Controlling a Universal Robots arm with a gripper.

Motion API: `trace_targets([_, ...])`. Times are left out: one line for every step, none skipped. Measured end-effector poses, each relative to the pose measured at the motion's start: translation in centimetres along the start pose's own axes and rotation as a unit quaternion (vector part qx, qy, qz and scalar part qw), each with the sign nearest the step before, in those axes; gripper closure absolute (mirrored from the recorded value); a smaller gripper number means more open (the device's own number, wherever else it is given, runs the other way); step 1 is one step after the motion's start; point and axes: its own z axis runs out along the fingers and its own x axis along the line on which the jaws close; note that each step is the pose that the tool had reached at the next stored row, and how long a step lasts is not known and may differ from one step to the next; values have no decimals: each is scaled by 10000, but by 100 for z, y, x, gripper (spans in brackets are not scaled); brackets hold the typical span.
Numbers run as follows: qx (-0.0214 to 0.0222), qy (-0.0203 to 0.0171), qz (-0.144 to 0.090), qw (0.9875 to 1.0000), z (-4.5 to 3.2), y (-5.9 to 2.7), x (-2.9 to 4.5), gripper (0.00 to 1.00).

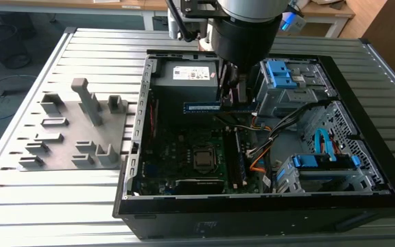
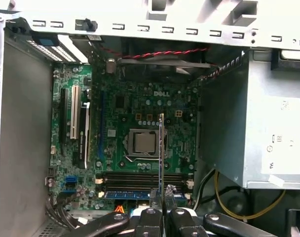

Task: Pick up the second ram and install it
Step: 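Pick up the second ram and move it above second insertion slot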

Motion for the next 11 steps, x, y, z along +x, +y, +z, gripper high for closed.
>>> trace_targets([0,1,0,10000,15,0,2,86])
trace_targets([0,1,0,10000,34,0,3,86])
trace_targets([0,0,0,10000,53,0,4,86])
trace_targets([0,0,0,10000,68,0,5,86])
trace_targets([0,0,0,10000,79,0,7,86])
trace_targets([0,0,0,10000,89,0,8,86])
trace_targets([0,0,0,10000,100,0,9,86])
trace_targets([0,1,0,10000,117,0,11,86])
trace_targets([0,1,0,10000,136,0,14,86])
trace_targets([0,1,0,10000,154,0,16,86])
trace_targets([0,1,0,10000,172,0,18,86])
